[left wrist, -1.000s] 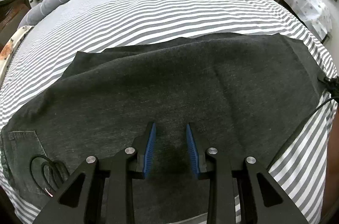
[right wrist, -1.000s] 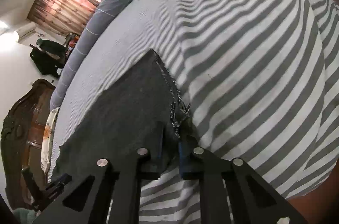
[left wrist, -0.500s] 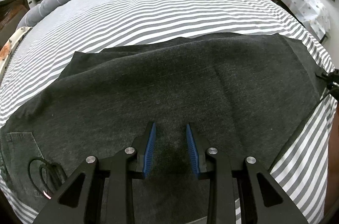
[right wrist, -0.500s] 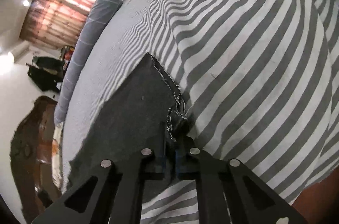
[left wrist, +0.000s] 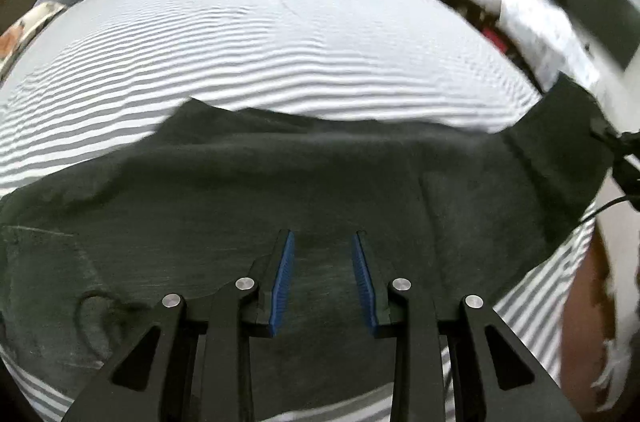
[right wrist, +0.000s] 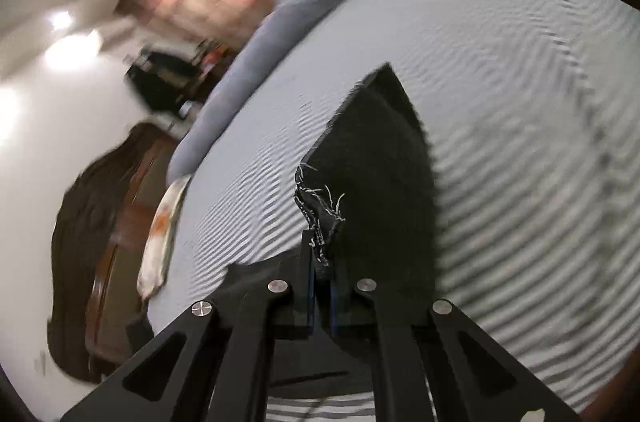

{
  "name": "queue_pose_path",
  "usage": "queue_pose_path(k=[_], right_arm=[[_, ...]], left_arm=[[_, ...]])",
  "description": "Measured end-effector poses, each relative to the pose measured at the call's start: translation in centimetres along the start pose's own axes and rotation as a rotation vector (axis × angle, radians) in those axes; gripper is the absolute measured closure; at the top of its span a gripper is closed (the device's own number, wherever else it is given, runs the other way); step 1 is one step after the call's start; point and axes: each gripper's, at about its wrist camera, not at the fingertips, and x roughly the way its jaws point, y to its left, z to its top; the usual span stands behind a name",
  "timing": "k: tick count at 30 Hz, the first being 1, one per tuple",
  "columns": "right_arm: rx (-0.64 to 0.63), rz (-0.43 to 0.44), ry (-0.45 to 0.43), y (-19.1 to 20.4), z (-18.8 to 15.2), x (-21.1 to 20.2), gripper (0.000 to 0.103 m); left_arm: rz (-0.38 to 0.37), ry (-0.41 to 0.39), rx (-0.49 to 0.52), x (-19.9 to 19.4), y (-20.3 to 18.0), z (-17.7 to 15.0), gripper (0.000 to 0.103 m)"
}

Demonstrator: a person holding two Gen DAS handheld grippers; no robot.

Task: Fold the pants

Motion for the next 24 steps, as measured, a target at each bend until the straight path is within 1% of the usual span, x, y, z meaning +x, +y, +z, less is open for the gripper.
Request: queue_pose_path(k=[3,7,11,13,15,18,22,24], right_arm=[[-0.081,0.036,0.062,4.7,-1.1,3.4,0.097],[-0.168,0.058,0.162,9.6,-3.8,8.5,0.097],[-0.226,0.061,0.256,12.5,-7.1,13.1,0.097],[-0.263,0.045,0.308,13.8,-8.9,15.4,0.096],[-0.289,0.031,0.354,14.0,-10.7,17.0,0.096],[-0.309,0.02,0.421,14.2,-13.3,19.0,0.096],[-0.341,-0.017,0.471,14.0,-15.7,20.5,0.095],[-0.339,-0.027,0.483,13.4,-16.0,20.6,0.092]], left_arm=[[-0.04,-0.011,-0.057,-2.1,2.9,-0.2,0.072],[-0.049,-0.021,-0.114,-4.0,6.5,-1.4,0.072],[-0.042,-0.023,-0.171,-5.1,9.6,-2.7,0.072],[-0.05,-0.024,-0.211,-5.4,11.2,-3.4,0.072],[-0.059,-0.03,-0.238,-5.6,12.2,-3.7,0.072],[-0.078,-0.04,-0.249,-5.7,12.8,-3.8,0.071],[-0.107,-0.04,-0.237,-5.6,12.9,-3.9,0.071],[-0.114,-0.033,-0.226,-5.4,12.7,-3.8,0.071]])
